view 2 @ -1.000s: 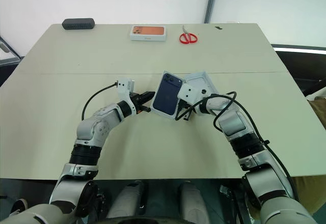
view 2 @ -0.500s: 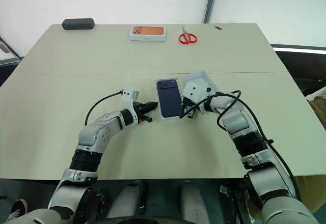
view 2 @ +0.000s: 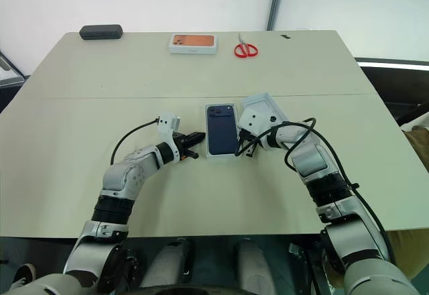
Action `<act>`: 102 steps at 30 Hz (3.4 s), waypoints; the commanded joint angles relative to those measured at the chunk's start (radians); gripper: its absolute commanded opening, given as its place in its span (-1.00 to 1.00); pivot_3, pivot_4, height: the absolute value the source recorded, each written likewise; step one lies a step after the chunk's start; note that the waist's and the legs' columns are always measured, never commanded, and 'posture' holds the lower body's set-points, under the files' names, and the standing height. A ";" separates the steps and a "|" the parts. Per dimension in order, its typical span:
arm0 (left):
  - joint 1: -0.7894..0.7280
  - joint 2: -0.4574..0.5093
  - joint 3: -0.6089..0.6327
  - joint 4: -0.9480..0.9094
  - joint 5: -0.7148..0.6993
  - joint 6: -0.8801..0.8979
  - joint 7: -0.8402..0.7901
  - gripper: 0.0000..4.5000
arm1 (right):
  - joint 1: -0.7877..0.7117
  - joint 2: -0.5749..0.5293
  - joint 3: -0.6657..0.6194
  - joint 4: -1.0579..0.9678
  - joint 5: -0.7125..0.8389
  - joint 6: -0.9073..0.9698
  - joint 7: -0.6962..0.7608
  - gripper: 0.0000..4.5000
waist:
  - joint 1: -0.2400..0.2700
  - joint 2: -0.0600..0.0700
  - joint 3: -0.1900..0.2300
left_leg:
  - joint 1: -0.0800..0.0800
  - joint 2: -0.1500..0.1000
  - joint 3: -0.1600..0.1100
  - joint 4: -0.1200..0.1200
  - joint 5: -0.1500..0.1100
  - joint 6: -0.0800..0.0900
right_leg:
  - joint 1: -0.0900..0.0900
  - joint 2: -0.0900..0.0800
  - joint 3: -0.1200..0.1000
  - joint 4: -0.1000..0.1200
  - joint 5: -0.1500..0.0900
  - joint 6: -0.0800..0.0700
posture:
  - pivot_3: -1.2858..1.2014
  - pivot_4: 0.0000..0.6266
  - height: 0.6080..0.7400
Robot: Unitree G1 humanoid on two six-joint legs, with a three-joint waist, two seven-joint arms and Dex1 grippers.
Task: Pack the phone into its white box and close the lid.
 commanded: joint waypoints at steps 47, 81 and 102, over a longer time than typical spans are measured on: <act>0.094 0.340 0.099 -0.171 -0.047 -0.328 -0.377 1.00 | -0.092 -0.053 -0.078 -0.227 0.106 0.522 -0.111 0.98 | -0.002 0.002 0.001 | -0.001 0.001 0.001 -0.001 0.000 0.000 | -0.003 0.000 0.001 0.001 0.000 -0.001 | 0.03 -0.52 1.00; 0.228 0.251 0.102 -0.277 -0.111 -0.346 -0.312 1.00 | -0.280 0.011 -0.025 -0.076 0.240 0.976 -0.290 0.98 | -0.004 0.002 0.001 | -0.003 0.001 0.002 0.000 -0.001 0.002 | -0.006 0.000 0.001 0.002 0.000 0.000 | 0.03 -0.52 1.00; 0.239 0.251 0.094 -0.288 -0.105 -0.340 -0.280 1.00 | -0.258 0.074 -0.091 -0.067 0.267 0.988 -0.405 -0.99 | -0.005 0.002 0.001 | -0.003 0.001 0.002 0.000 -0.001 0.002 | -0.005 0.000 0.001 0.002 0.000 0.000 | 0.03 -0.52 1.00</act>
